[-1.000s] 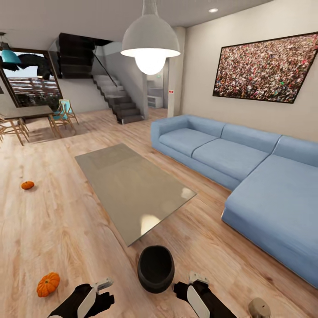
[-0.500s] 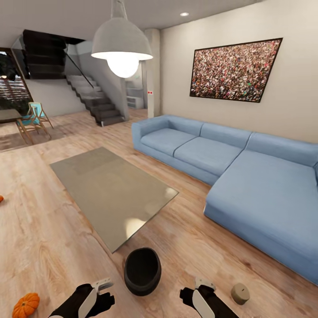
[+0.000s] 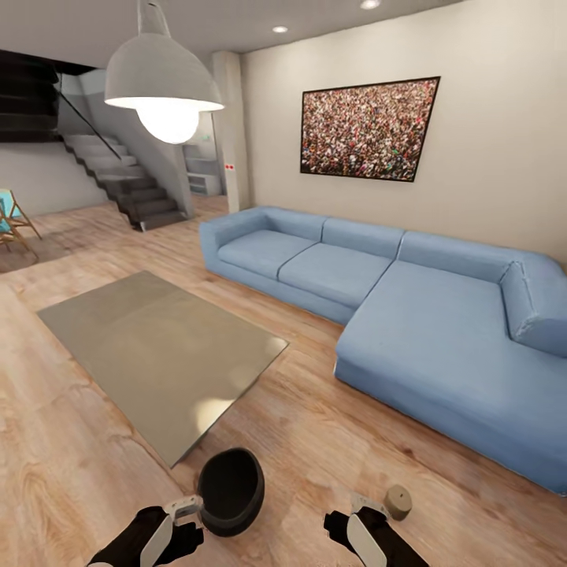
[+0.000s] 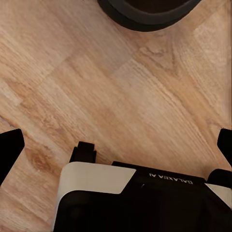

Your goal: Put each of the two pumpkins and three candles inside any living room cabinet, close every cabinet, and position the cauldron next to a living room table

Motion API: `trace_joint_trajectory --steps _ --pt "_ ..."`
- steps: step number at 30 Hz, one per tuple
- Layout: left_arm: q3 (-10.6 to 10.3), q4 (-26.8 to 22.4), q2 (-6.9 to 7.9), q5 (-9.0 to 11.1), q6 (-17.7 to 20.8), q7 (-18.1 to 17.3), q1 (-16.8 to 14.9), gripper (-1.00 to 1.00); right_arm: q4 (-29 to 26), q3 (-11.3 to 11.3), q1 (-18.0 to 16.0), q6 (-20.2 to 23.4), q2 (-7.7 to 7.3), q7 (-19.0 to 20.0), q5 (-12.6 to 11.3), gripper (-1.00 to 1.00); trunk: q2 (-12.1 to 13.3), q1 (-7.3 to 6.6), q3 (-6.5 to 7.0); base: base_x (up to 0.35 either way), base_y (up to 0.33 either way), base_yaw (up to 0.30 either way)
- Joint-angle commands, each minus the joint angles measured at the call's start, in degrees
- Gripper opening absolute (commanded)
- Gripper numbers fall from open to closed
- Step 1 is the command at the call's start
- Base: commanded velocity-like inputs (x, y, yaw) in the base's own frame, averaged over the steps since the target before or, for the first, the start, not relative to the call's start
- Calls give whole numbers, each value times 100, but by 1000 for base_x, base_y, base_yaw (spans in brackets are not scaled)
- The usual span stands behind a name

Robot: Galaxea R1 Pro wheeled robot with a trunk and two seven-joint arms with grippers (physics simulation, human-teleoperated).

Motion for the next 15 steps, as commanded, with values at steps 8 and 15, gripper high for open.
trace_joint_trajectory --steps 8,15 --pt "0 0 0 1 0 -6 0 100 8 -3 -1 0 0 0 3 100 122 -67 54 0 0 -288" --pt "-3 0 0 -3 -12 -8 0 100 24 -9 0 0 0 0 3 100 122 -67 54 0 0 -287"
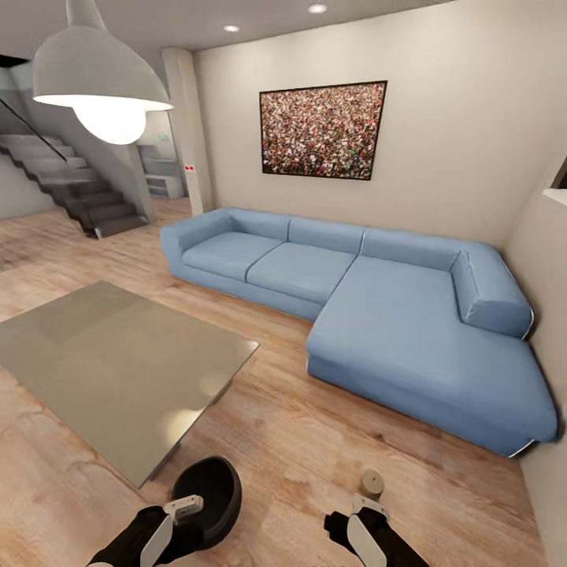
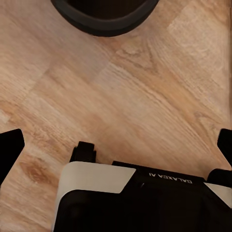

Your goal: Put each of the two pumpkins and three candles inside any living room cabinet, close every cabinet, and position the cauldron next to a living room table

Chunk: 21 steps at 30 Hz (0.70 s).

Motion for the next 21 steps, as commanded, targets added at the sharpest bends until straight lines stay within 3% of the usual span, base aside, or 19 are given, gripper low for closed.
trace_joint_trajectory --steps 1,15,21 --pt "-3 -2 0 1 -14 -4 0 100 1 2 0 0 0 0 1 100 0 0 0 0 0 -288" --pt "-15 -9 5 -5 -41 -16 0 100 11 2 0 0 0 0 1 100 0 0 0 3 0 -288" --pt "-15 -9 3 -10 -44 -16 0 100 11 0 -1 0 0 0 1 100 0 0 0 145 48 -288"
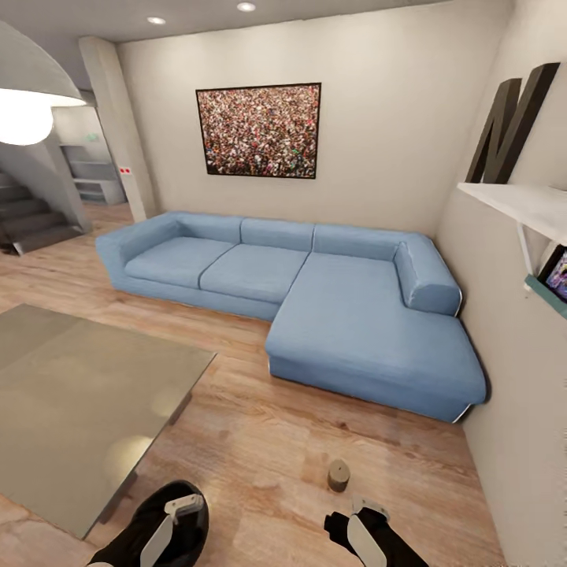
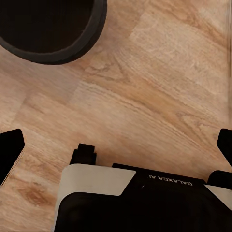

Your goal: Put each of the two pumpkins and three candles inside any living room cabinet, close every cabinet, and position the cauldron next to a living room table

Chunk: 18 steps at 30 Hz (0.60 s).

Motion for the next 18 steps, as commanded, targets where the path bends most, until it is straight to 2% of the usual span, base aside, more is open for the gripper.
trace_joint_trajectory --steps 1,14,18 --pt "0 0 -1 -1 -2 0 0 100 0 -1 -1 0 0 0 0 100 0 0 0 241 42 -288" --pt "0 0 14 -4 -5 0 0 100 0 5 -2 -12 0 0 0 100 0 0 0 162 7 -284" --pt "0 0 11 -4 -6 0 0 100 -7 6 0 -17 0 0 7 100 0 0 0 147 0 -102"
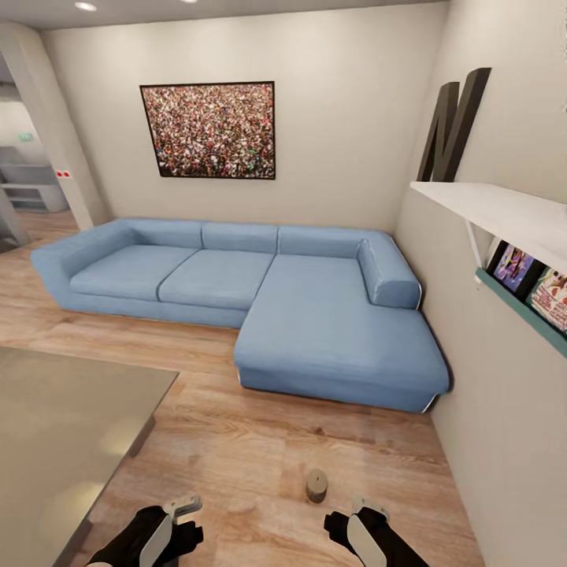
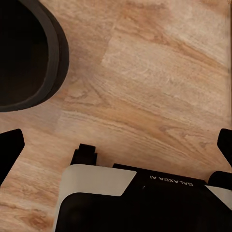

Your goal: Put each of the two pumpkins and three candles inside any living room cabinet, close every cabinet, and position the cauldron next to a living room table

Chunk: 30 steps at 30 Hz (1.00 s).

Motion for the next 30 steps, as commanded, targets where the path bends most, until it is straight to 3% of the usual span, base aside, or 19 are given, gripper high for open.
trace_joint_trajectory --steps 1,16,30 --pt "0 0 1 0 0 0 0 100 0 0 0 0 2 0 1 100 0 0 0 57 0 -37" --pt "0 0 8 0 -7 0 0 100 -2 18 1 -1 17 0 28 100 0 0 0 227 0 -10" --pt "0 0 9 0 -5 0 0 100 -2 18 0 -1 18 0 49 100 0 0 0 143 0 -116"
